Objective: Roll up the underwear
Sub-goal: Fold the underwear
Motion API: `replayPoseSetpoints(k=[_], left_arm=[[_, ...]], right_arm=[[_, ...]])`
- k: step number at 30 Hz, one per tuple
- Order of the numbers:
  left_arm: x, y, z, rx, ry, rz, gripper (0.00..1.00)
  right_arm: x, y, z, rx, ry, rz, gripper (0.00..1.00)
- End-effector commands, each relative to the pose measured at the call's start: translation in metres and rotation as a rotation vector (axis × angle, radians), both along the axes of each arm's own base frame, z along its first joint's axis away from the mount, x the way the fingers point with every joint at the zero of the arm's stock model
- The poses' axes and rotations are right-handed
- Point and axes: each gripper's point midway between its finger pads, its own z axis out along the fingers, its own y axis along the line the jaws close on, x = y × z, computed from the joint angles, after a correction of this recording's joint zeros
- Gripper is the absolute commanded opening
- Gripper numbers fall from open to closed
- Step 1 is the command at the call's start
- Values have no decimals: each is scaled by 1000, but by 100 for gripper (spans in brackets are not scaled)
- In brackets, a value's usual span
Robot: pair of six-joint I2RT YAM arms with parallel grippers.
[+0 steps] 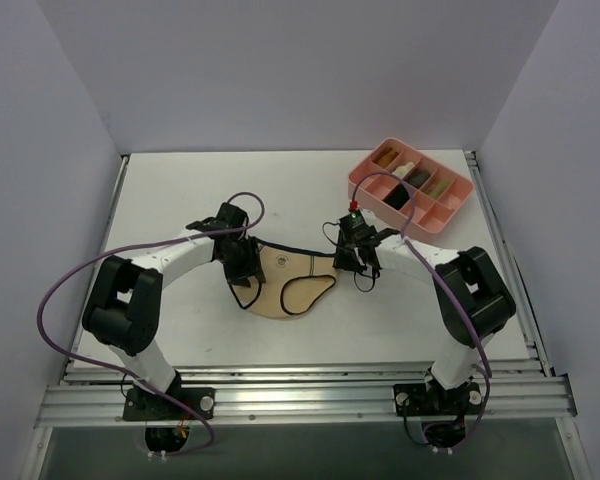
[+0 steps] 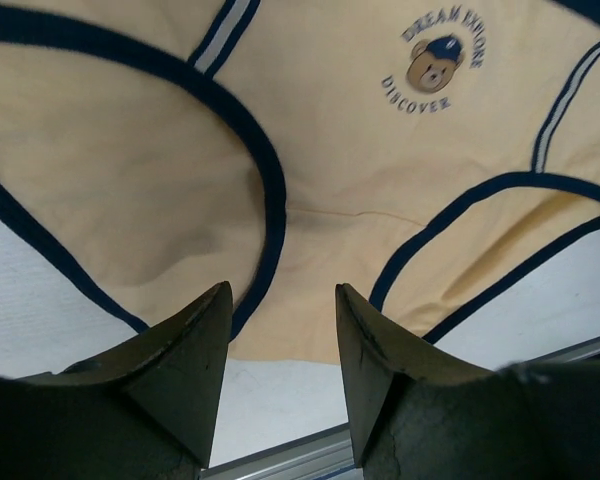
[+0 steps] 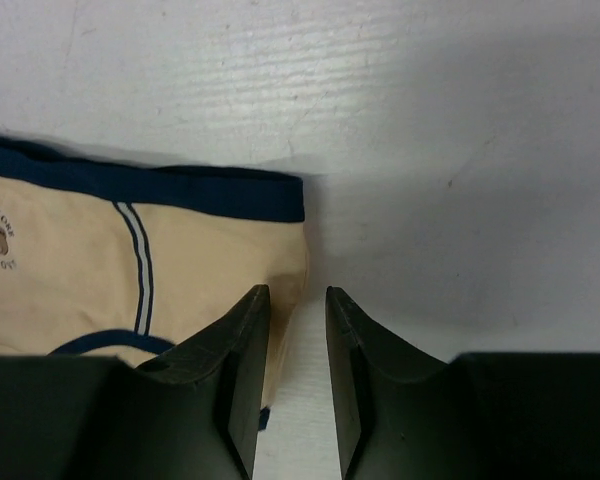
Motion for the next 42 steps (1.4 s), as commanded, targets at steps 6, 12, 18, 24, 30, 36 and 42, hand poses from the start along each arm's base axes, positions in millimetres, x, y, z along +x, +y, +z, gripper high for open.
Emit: replayPoseSetpoints(k=[6, 12, 18, 24, 30, 36, 42], left_arm=[[54, 19, 24, 37, -79, 75, 54], [82, 41, 25, 38, -82, 131, 54], [102, 39, 10, 48, -65, 114, 54], [121, 31, -4, 38, -68, 89, 54], [130, 16, -15, -22, -69, 39, 54], [138, -30, -4, -124, -101, -88, 55], [139, -23, 58, -87, -247, -41, 56]], right_arm=[[0, 2, 41, 19, -53, -18, 24], [-3, 34, 35, 92, -42, 86, 14], [-40, 44, 6, 70, 46, 140, 11], [-74, 25, -17, 2, 90, 114, 11], [-77, 16, -17, -31, 82, 102, 11], [-76, 40, 15, 31, 35, 98, 13], [-49, 39, 74, 67, -77, -14, 18]])
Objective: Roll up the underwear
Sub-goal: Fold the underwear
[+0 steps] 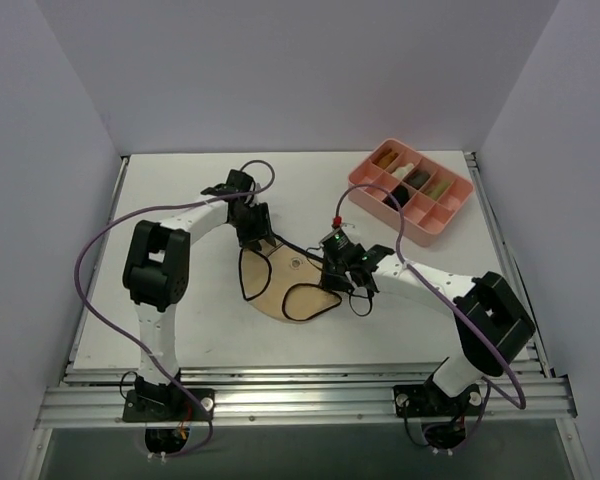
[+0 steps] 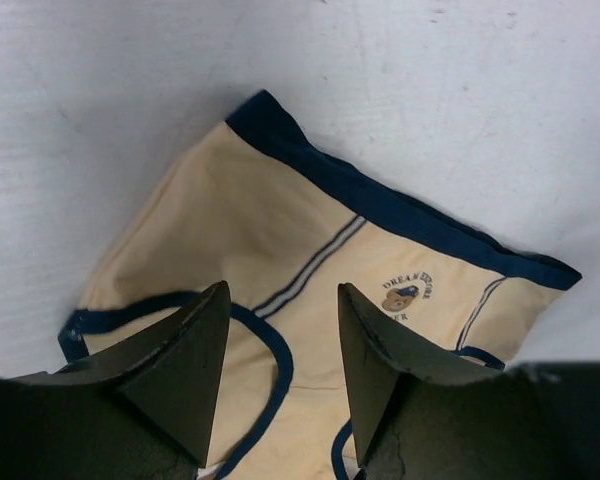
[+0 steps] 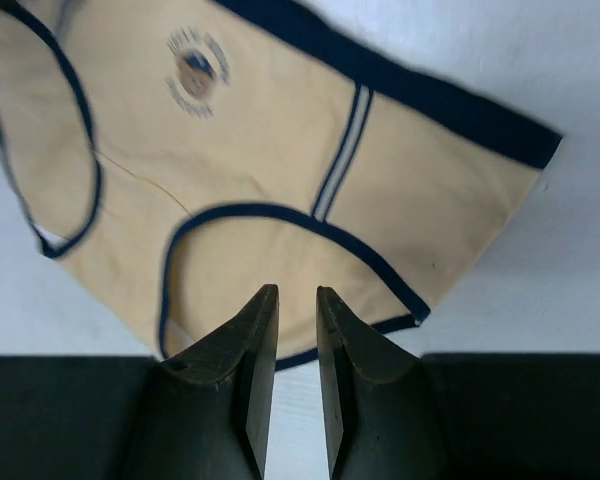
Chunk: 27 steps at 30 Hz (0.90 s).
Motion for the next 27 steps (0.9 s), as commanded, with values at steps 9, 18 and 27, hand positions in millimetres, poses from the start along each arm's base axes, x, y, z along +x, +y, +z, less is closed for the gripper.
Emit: replayPoseSetpoints(k=[9, 18, 27], left_arm=[[-44, 6, 89, -13, -192, 31, 57], [-73, 21, 48, 39, -85, 36, 57], [-48, 29, 51, 63, -77, 39, 57]], right_arm=[[51, -54, 22, -49, -32, -259, 24], [26, -68, -15, -65, 67, -275, 26], [15, -73, -39, -86, 121, -296, 27]])
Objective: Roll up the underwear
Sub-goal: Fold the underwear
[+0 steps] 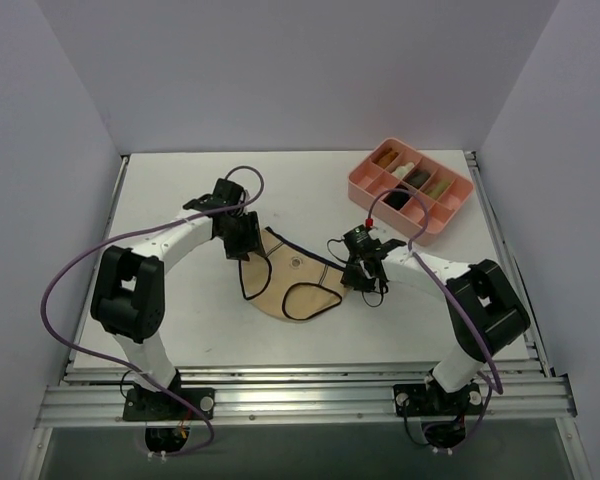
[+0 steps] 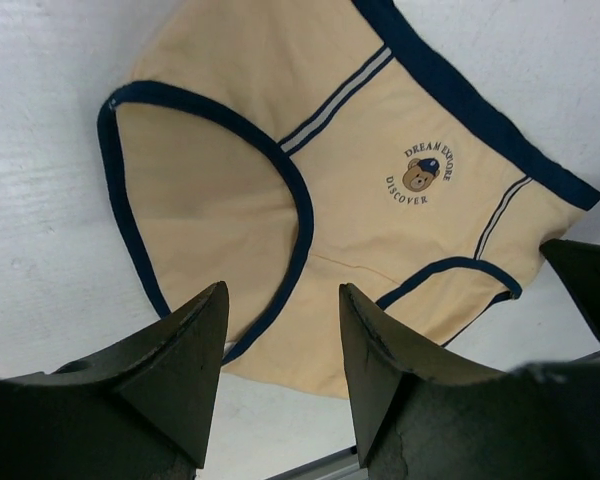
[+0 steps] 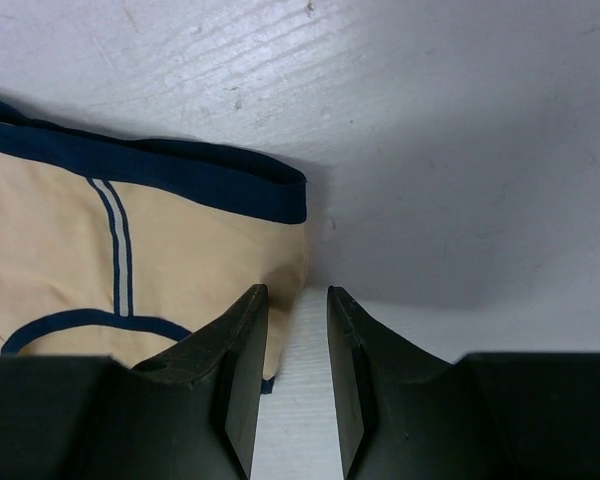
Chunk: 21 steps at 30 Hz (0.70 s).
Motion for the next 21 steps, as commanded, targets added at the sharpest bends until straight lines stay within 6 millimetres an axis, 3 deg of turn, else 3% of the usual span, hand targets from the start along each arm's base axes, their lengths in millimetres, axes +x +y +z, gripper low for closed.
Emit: replayPoseSetpoints(k=[1, 8, 12, 17, 21], left_arm=[[20, 7, 12, 5, -41, 9, 57], [35, 20, 13, 0, -41, 17, 57], [34, 16, 10, -10, -27, 5, 57], [29, 4, 4, -39, -14, -12, 56], [25, -12, 5, -52, -11, -42, 56]], right_arm=[[-7, -5, -7, -3, 24, -41, 27], [-6, -5, -17, 5, 16, -36, 23], [-3, -6, -16, 19, -11, -34, 4], [-10, -23, -10, 6, -22, -39, 0], [-30, -47, -6, -46, 0, -44, 0]])
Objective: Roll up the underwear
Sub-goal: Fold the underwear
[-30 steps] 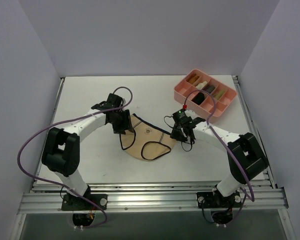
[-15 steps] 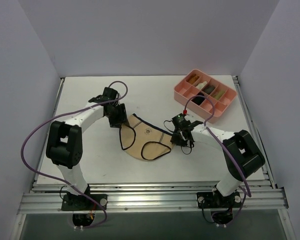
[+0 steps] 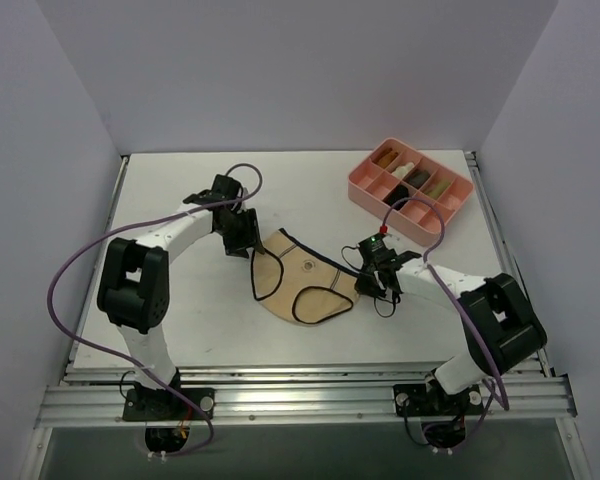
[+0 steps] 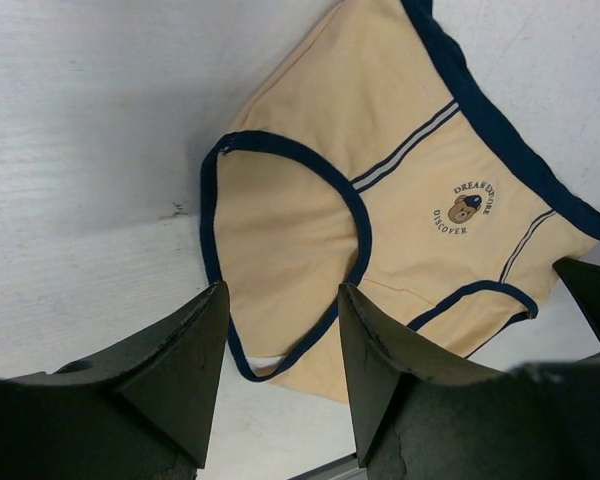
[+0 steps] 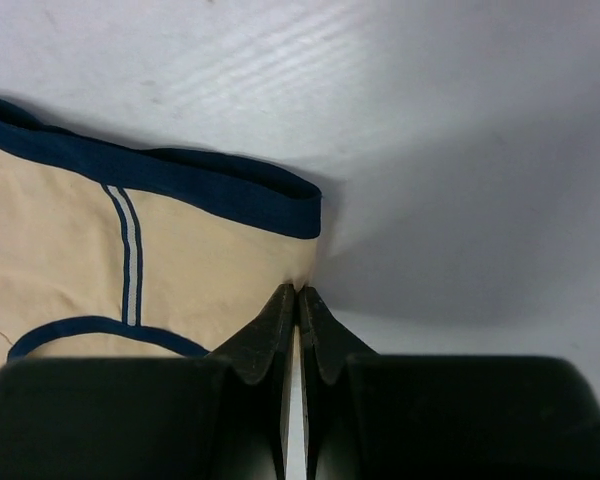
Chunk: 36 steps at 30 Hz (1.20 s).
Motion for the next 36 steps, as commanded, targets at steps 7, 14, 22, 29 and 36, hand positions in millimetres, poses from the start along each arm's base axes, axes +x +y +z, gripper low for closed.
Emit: replayPoseSetpoints(k=[7, 14, 22, 29, 36], left_arm=[[-1, -56, 22, -101, -51, -88, 56], [-12, -97, 29, -178, -54, -167, 54], [-16, -127, 5, -205, -25, -199, 47], [32, -111, 16, -118, -108, -169, 51], [62, -102, 11, -127, -115, -159, 56]], right_arm=[[-59, -67, 15, -187, 85, -42, 0], [-59, -65, 52, -142, 35, -45, 0], [-37, -46, 71, -72, -24, -37, 0], [-21, -36, 80, -49, -45, -32, 0], [-7, -25, 84, -29, -54, -19, 0]])
